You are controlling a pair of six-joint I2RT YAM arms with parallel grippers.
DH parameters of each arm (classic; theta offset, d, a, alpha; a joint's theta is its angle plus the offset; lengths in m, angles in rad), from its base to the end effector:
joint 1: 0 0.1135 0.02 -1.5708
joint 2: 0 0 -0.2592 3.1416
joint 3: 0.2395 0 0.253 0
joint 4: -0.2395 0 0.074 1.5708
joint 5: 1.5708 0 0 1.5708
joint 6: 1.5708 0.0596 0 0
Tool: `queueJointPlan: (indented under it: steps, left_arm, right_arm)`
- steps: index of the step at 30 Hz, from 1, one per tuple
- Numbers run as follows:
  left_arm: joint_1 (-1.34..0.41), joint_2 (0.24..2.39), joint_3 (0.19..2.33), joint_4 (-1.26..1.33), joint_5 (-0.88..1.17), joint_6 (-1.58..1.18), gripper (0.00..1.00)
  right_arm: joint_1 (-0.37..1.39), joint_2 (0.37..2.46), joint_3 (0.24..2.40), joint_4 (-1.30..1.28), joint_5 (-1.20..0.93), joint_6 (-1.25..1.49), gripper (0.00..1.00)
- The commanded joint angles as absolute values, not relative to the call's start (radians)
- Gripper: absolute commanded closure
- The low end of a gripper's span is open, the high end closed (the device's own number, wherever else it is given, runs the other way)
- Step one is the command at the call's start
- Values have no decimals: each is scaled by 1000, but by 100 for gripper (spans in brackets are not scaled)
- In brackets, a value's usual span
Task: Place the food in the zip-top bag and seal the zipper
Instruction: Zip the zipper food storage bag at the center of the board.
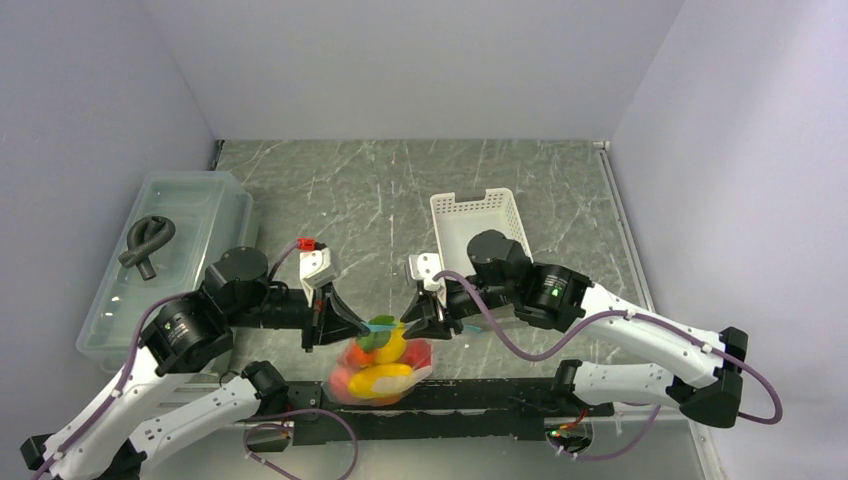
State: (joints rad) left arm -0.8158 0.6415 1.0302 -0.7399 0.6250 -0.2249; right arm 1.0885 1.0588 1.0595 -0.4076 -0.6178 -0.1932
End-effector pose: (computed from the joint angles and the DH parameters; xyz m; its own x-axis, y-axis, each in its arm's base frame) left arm 0.0650 -0.1200 0.3752 -0.4455 0.2095 -0.8704 0.8902 0.2076 -0.4056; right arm 0.0860 0.2387 0.3511 0.0059 -0.3262 -0.9453 -0.9861 -0.1588 0.0487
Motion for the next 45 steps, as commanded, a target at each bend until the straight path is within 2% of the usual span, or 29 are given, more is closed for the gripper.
queueJointPlan:
  steps: [1, 6, 12, 23, 30, 45]
  left_arm:
    - [-816, 635, 1067, -667, 658, -213, 100]
    - [-816, 635, 1052, -665, 674, -216, 100]
    - [-816, 645, 1048, -670, 682, -208, 100]
    - [-816, 647, 1052, -679, 687, -204, 100]
    - [-816, 654, 1052, -680, 696, -201, 100]
    - [-816, 662, 1053, -682, 709, -191, 100]
  right_arm:
    - [1086, 1049, 1119, -386, -577, -194, 63]
    - [1086, 1056, 1181, -356, -530, -173, 59]
    - [1086, 1088, 1230, -320, -503, -145, 59]
    - [1087, 1141, 1256, -317, -594, -136, 59]
    - [1086, 1089, 1248, -307, -482, -110, 58]
    - [1087, 1124, 1243, -333, -684, -97, 55]
